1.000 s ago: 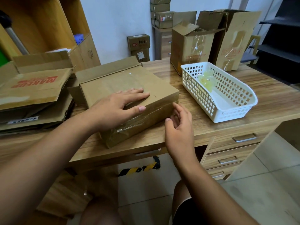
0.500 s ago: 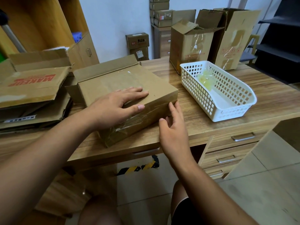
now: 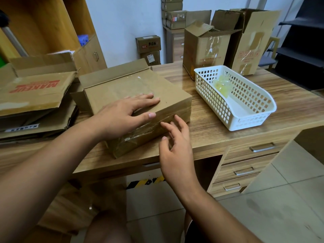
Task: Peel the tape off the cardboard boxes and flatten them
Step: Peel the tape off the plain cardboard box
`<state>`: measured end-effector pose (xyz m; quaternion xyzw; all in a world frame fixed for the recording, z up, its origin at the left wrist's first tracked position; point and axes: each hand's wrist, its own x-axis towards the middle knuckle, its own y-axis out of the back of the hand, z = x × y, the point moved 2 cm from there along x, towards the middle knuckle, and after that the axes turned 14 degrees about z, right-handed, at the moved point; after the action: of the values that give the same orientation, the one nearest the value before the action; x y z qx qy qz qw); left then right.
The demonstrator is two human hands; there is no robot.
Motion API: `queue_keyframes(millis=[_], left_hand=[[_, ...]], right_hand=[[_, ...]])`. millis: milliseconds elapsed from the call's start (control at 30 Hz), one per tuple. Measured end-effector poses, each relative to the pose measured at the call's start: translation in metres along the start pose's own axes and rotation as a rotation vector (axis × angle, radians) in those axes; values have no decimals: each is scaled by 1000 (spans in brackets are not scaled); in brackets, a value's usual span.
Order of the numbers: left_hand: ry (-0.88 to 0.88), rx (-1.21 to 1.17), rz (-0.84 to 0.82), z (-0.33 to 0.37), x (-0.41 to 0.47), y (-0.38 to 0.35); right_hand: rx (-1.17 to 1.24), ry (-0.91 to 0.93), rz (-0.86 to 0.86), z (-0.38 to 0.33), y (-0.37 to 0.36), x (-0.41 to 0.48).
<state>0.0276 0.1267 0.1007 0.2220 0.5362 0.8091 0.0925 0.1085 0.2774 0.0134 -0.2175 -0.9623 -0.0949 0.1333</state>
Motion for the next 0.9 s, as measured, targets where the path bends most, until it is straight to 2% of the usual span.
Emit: queue_keyframes(millis=[167,467,900], left_hand=[[4,-4,-8,-1,0,0],[16,-7,-19,0,0,1],[-9,-14,3,-5,0,-2]], right_hand=[[64,27,134,6,5,17],[203,-119,352,20,20,58],[165,-127,377,24,20,65]])
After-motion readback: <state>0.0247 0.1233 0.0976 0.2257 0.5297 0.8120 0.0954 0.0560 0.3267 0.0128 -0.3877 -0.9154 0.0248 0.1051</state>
